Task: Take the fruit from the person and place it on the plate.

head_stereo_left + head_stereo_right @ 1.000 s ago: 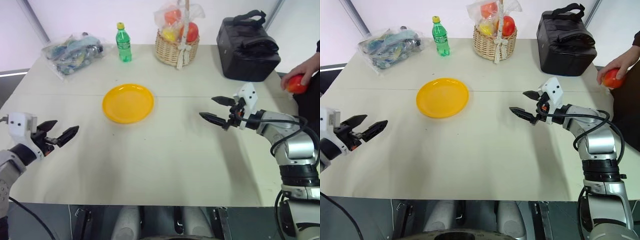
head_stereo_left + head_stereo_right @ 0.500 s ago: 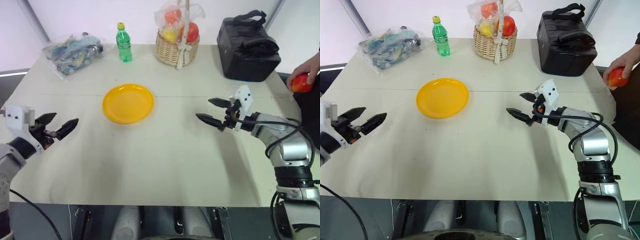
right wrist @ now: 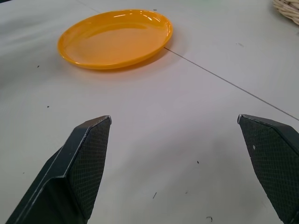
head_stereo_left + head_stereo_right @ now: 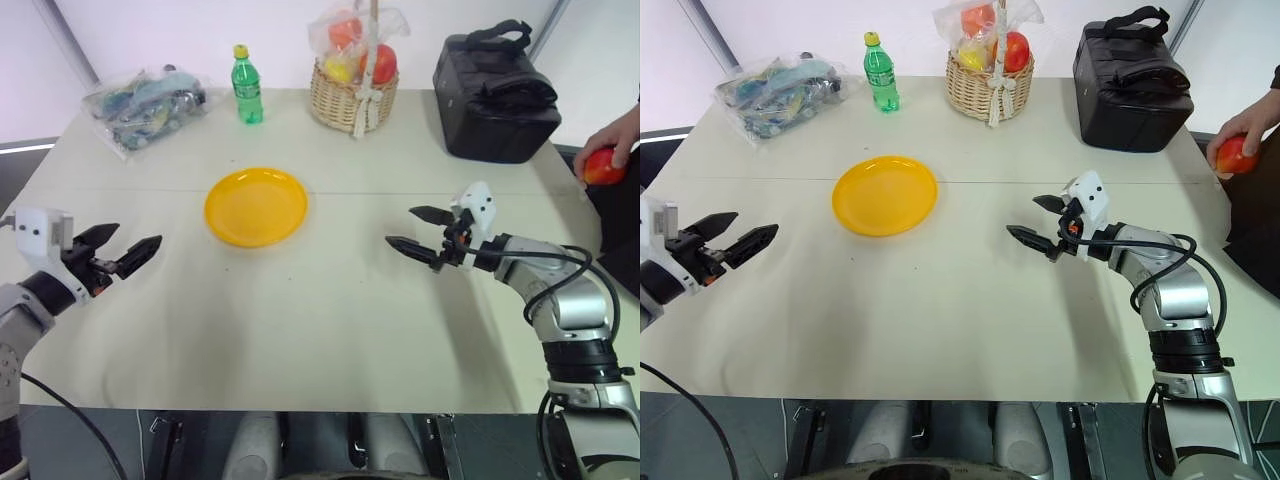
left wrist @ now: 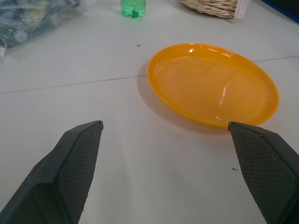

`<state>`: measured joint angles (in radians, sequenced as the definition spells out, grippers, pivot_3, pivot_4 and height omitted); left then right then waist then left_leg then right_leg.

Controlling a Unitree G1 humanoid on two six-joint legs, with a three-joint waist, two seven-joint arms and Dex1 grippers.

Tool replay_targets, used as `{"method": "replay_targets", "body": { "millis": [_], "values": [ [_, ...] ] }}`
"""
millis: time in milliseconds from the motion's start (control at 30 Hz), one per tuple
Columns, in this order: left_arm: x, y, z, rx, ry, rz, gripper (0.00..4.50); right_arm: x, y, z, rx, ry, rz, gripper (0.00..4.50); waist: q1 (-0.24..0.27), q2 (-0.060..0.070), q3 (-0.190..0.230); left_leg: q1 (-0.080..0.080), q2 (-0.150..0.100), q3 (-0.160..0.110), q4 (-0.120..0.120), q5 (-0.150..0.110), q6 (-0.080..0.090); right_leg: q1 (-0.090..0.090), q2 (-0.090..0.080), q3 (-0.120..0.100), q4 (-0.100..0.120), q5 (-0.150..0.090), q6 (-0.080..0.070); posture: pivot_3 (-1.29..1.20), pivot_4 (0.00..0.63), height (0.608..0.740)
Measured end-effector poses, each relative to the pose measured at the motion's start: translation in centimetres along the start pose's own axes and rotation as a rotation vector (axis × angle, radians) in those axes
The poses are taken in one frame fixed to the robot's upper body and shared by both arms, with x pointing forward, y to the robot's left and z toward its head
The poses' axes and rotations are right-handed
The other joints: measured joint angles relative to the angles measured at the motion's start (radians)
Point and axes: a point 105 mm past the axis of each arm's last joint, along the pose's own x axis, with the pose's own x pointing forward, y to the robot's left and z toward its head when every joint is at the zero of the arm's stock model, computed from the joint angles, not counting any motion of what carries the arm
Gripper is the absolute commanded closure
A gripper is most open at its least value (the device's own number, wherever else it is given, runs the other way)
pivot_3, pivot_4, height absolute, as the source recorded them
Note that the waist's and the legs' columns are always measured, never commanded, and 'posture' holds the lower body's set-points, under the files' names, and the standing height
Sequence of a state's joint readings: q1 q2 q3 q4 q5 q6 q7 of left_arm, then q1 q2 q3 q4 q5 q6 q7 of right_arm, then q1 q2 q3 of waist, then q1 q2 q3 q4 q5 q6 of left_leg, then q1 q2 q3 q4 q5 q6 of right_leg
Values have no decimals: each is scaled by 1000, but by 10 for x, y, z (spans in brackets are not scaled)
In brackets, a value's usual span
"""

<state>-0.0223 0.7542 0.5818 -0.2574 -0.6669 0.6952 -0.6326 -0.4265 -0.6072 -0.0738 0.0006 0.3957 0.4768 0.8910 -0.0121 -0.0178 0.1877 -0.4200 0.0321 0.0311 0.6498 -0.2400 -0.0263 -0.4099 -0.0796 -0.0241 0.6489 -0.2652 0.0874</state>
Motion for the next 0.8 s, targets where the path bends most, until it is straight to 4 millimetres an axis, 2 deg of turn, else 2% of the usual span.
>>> {"method": "replay_targets", "body": {
  "millis": [800],
  "values": [
    [5,-4,3,1,-13,-16,0,3,1,-1,-3,6,-2,72,0,0,0,0,0,0,0,0,0,0,0,0,0,0,0,0,150,740]
  ]
}}
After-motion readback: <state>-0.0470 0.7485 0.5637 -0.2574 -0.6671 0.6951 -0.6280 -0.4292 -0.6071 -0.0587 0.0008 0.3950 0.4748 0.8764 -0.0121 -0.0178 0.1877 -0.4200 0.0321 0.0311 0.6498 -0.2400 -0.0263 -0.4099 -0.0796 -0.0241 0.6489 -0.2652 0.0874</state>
